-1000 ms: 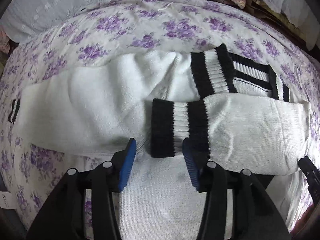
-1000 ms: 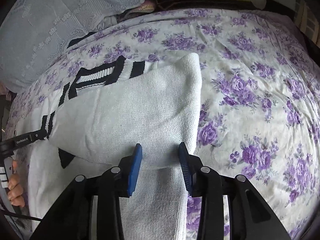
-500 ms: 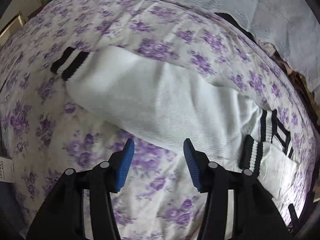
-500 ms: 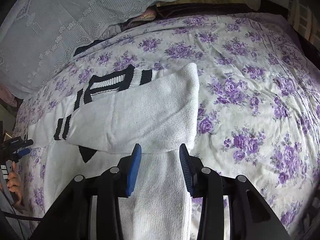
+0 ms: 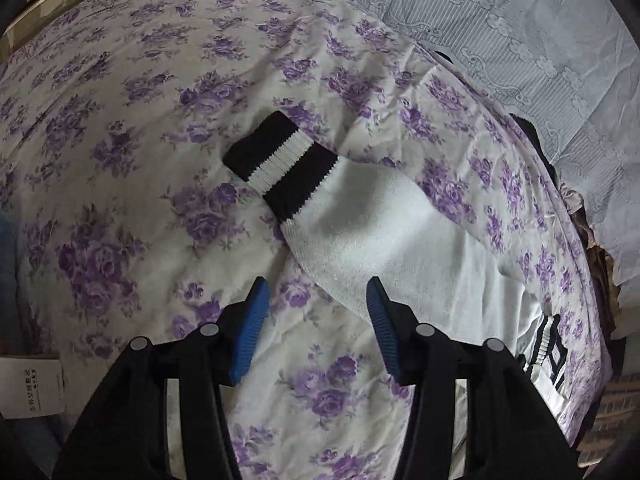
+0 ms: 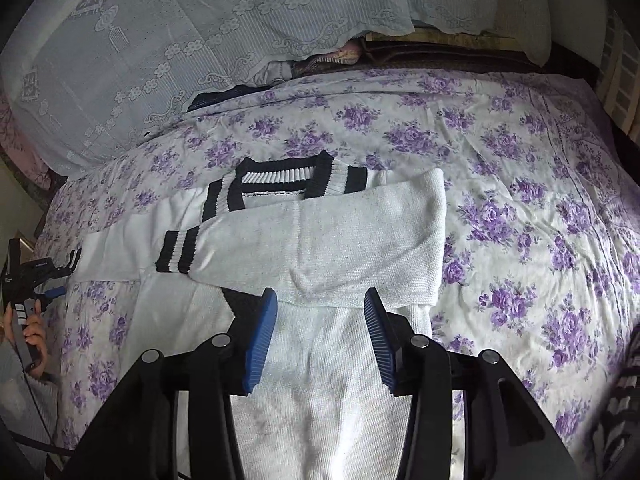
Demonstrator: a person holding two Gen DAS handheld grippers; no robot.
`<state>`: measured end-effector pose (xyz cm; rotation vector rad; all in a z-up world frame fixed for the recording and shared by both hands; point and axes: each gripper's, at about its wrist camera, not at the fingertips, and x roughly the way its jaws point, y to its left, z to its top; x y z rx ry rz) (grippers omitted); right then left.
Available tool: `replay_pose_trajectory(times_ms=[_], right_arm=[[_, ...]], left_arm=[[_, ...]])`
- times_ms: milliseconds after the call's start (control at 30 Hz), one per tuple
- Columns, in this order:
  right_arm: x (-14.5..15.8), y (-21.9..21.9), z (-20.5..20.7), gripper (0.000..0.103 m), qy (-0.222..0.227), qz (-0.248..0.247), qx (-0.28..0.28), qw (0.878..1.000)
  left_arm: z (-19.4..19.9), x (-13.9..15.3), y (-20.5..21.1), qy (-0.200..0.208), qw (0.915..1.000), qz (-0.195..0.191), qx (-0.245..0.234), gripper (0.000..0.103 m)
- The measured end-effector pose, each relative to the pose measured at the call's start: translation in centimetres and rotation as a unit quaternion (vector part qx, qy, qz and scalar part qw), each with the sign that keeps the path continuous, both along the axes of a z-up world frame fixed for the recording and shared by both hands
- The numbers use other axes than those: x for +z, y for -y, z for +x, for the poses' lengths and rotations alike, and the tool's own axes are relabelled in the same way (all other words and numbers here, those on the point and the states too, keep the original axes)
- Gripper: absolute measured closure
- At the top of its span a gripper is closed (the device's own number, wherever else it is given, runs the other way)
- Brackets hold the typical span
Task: Fold small clothes
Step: 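Move the left tool to the other striped cuff and grasp it, then lift the second sleeve with the left tool and fold it across the body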
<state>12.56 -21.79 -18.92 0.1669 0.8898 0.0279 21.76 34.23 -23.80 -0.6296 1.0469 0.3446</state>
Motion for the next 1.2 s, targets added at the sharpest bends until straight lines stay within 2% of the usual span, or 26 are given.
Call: replay_pose_trajectory(times_ms=[133, 233, 300, 367, 533, 700, 800, 933, 1200], right_arm=[[1.0, -0.9, -0.3, 0.056, 0.001, -0.015, -0.002, 1.0], [1.2, -1.6, -0.1, 0.055, -0.005, -0.02, -0.002, 1.0], [1.2, -2.1, 0.0, 0.055, -0.008, -0.018, 0.002, 1.0], [1.1, -2.9, 0.4, 0.055, -0.011, -0.017, 0.011, 1.0], [0.9, -5.2, 1.3, 0.055, -0.005, -0.013, 0.038, 0.999], [0.9, -6.3, 2.0, 0.055, -0.004, -0.016, 0.057, 0.998], [1.1, -5.9, 2.4, 0.055, 0.0, -0.013, 0.052, 0.999], [1.0, -4.9, 2.4, 0.055, 0.001, -0.007, 0.039, 0.999], [0.8, -3.5, 2.2, 0.055, 0.005, 0.012, 0.024, 1.0]], left_arm=[[1.1, -2.2, -0.9, 0.005, 0.9992, -0.037, 0.013, 0.062], [1.6, -3.6, -1.0, 0.003, 0.9984, -0.052, 0.02, 0.063], [1.9, -3.6, -1.2, 0.015, 0.9978, -0.061, 0.023, 0.064], [2.7, -3.5, -1.7, 0.022, 0.9965, -0.077, 0.021, 0.075], [3.5, -3.8, -3.4, 0.023, 0.9946, -0.096, 0.033, 0.086], [2.7, -4.4, -4.6, 0.035, 0.9902, -0.125, 0.052, 0.087], [3.0, -4.4, -4.6, 0.036, 0.9908, -0.119, 0.053, 0.087], [3.2, -3.4, -3.9, 0.043, 0.9939, -0.091, 0.045, 0.093], [3.4, 0.3, -1.6, 0.057, 0.9979, -0.028, 0.011, 0.094]])
